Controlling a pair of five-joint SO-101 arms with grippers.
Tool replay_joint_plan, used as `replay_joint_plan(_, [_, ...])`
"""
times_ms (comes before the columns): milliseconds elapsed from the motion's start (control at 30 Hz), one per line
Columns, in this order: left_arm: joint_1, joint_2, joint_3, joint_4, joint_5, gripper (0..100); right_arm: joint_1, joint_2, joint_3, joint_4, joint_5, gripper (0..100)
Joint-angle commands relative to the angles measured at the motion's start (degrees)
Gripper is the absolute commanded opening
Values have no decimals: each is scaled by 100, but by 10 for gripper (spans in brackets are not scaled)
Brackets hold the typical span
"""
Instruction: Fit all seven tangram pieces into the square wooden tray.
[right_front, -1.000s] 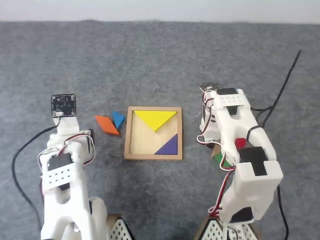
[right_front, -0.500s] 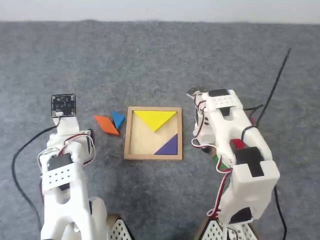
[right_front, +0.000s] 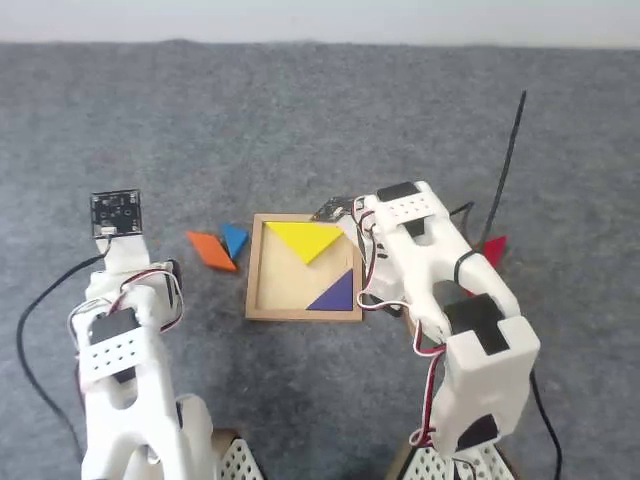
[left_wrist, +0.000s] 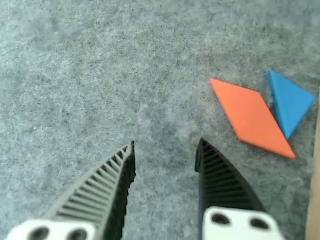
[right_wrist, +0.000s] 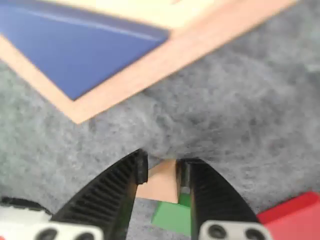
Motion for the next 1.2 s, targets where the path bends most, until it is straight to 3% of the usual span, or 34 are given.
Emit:
replay_joint_plan(0, [-26,-185,-101,-141,-62,184,-189,-224,-475,295,185,141])
replay_joint_plan(100, [-26,-185,-101,-141,-62,184,-57,-831,-484,453,-97,173])
replay_joint_plan(300, [-18,-185,-101,-141,-62,184,-66,-2018,360,347,-651,355])
replay_joint_plan(600, [-18,-185,-101,-141,-62,184,224,-1780,1442,-655,-1758,357])
replay_joint_plan(700, [-18,-185,-101,-141,-62,184,312,-1851,1389,-593,-1776,357])
replay_joint_plan(867, [-18,-185,-101,-141,-62,184,716,-2976,264,725,-1160,357])
replay_joint_plan(1033, [-18,-185,-101,-141,-62,184,998,-3574,-2154,2457,-782,358])
replay_joint_plan(1167, [-18,-185,-101,-141,-62,184,1024,-3538,-2760,2422,-1099,358])
